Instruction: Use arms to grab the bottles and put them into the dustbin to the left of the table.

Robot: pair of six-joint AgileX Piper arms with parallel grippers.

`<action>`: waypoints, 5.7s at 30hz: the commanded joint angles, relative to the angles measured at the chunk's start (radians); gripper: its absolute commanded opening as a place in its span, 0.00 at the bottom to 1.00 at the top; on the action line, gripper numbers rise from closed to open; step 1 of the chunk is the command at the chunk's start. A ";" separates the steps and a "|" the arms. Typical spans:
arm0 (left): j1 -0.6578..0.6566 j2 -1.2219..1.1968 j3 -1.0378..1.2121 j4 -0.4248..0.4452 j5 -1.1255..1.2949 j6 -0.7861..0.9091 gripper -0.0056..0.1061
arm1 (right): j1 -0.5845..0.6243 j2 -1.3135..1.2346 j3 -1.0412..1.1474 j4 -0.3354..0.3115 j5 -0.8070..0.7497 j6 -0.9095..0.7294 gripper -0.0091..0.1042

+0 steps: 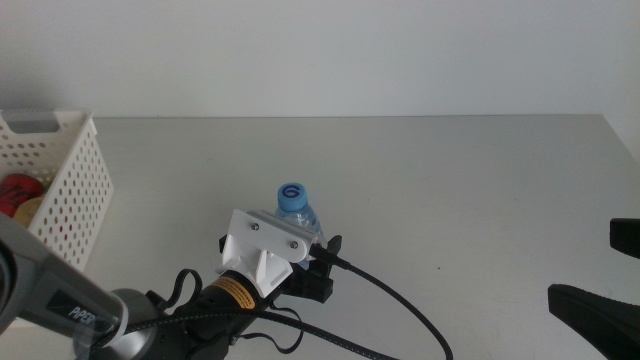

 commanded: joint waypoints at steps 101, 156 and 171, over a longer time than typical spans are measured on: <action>0.727 -0.600 -1.057 0.030 2.288 0.233 0.89 | -0.006 0.005 -0.027 0.001 -0.067 -0.012 0.91; 0.687 -1.204 -0.546 -0.099 1.798 0.212 0.89 | -0.187 -0.026 -0.017 -0.116 -0.090 -0.012 0.91; 0.676 -1.828 0.190 -0.158 1.586 0.212 0.89 | -0.589 -0.395 0.234 -0.073 -0.123 -0.012 0.91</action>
